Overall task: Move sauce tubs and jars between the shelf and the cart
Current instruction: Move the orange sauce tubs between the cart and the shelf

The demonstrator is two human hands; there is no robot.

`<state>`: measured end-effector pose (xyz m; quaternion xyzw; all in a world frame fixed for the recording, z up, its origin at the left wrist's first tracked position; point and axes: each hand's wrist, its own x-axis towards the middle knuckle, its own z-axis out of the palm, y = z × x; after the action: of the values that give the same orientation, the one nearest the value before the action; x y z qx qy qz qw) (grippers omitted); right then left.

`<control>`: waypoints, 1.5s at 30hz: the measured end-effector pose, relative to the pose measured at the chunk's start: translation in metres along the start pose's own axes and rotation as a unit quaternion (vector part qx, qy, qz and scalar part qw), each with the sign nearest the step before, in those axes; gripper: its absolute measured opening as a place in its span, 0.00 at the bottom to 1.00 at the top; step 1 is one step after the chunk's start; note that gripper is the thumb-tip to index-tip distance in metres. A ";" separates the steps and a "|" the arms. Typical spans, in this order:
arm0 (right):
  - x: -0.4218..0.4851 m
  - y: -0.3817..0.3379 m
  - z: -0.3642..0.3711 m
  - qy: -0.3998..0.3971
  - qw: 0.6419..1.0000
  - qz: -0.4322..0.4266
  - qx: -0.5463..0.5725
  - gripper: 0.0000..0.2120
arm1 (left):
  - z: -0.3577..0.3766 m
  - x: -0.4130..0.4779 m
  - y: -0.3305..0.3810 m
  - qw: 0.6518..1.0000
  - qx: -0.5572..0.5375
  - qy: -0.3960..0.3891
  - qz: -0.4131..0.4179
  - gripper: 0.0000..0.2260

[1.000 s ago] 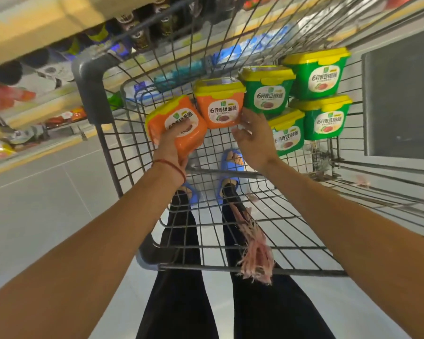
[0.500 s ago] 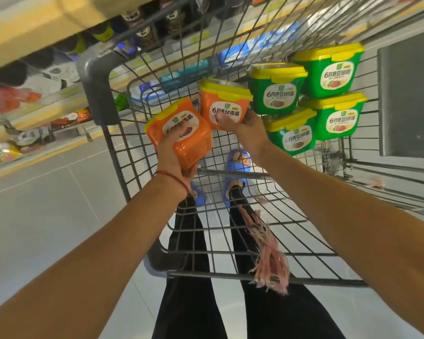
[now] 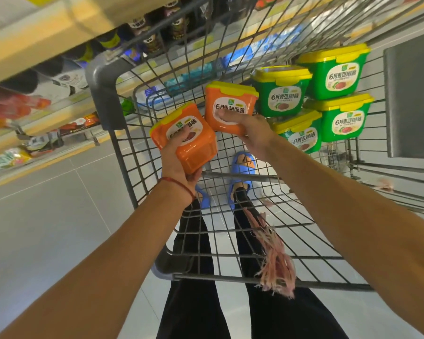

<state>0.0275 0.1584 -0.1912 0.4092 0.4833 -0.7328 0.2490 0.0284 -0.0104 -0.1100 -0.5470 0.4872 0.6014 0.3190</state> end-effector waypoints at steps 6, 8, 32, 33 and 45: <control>-0.019 -0.002 0.000 0.007 1.000 0.003 0.027 0.21 | -0.006 -0.001 -0.002 1.000 0.014 0.001 0.003 0.17; -0.034 -0.006 -0.005 0.005 1.000 0.004 0.026 0.14 | -0.008 -0.002 -0.003 1.000 0.019 0.002 0.006 0.13; -0.239 -0.061 -0.024 -0.065 0.985 -0.104 -0.118 0.35 | -0.061 -0.174 -0.021 0.966 0.070 -0.124 0.215 0.21; -0.246 -0.060 -0.020 -0.068 0.986 -0.103 -0.115 0.41 | -0.069 -0.186 -0.022 0.964 0.065 -0.129 0.224 0.20; -0.378 -0.001 0.113 -0.212 0.951 -0.169 -0.148 0.25 | -0.261 -0.290 -0.055 0.940 -0.015 -0.108 0.322 0.27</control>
<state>0.1903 0.0439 0.1494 0.1158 0.5846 -0.7541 0.2759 0.2266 -0.1932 0.1773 -0.2975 0.5912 0.7344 0.1506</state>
